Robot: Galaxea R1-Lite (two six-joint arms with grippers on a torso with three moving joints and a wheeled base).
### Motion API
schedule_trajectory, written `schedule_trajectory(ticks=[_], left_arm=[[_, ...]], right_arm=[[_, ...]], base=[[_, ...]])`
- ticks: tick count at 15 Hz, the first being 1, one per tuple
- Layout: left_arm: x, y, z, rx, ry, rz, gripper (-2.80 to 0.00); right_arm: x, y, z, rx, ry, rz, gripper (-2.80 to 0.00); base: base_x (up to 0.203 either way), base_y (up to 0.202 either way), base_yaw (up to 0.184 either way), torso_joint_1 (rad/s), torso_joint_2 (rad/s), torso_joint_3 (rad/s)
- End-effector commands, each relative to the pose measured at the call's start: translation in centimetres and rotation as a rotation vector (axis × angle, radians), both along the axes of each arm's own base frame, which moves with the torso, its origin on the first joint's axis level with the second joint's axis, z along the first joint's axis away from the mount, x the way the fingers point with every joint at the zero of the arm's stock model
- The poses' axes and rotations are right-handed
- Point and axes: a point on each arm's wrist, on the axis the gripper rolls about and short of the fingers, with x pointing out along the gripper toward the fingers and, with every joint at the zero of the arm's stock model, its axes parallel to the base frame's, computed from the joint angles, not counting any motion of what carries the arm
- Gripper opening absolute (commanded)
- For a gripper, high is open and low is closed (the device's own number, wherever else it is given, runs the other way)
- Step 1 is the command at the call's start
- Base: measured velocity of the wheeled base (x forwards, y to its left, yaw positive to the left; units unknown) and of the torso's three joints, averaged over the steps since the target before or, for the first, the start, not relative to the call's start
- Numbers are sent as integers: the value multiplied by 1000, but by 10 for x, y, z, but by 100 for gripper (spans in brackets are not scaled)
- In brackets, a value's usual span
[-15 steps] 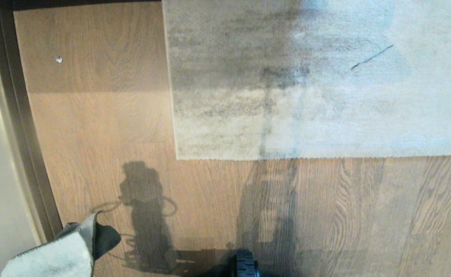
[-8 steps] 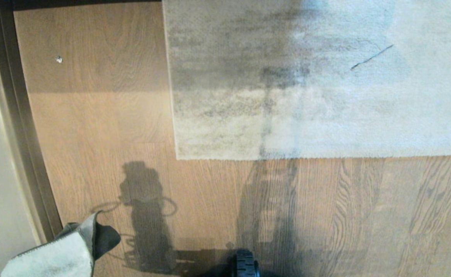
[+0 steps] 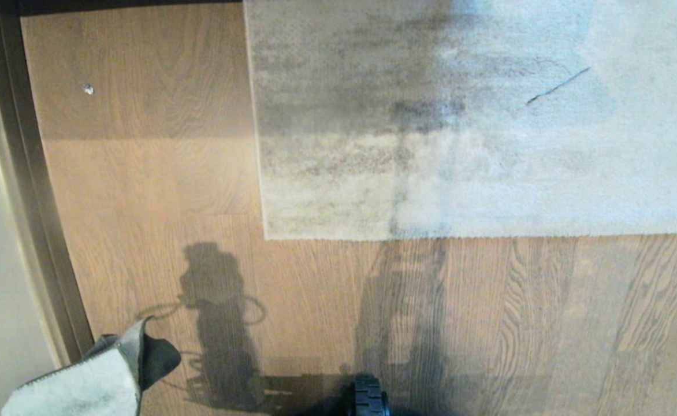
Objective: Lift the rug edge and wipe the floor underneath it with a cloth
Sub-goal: Put down the rag
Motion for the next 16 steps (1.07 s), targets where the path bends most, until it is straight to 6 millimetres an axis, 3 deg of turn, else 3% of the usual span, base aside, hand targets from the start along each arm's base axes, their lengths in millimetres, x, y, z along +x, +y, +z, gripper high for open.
schedule_trajectory(ticks=[1,16], left_arm=[[0,0,0,-1,1,1,-280],[4,0,1,-4,-75,3,-280]], right_arm=[[-6,0,-2,6,-87,5,-280],[-6,0,-2,38,-86,0,-280]], base=[[0,0,0,0,0,0],[0,0,0,0,0,0]])
